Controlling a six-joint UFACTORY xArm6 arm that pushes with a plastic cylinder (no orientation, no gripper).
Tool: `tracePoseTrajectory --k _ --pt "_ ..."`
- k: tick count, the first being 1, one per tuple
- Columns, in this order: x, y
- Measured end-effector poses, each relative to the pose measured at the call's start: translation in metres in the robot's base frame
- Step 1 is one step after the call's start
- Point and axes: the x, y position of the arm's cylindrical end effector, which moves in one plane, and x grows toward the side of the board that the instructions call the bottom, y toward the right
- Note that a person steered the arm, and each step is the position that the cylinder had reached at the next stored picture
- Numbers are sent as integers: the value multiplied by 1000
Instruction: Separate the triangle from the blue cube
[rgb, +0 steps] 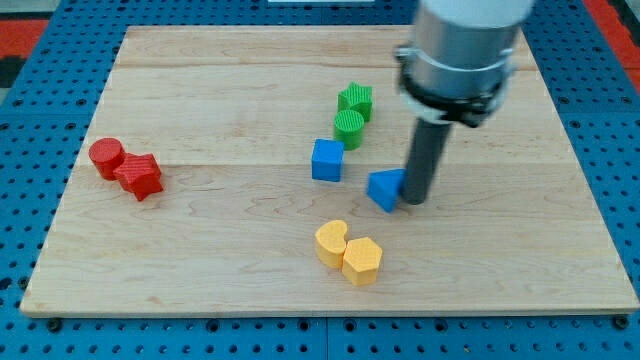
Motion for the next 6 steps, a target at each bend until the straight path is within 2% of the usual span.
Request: tracePoseTrajectory --k 1,2,3,4,5,6 --pt "17 -50" --pt "15 -15" --pt "-10 -12" --pt "-8 -68" --pt "22 -115" --pt "27 -59"
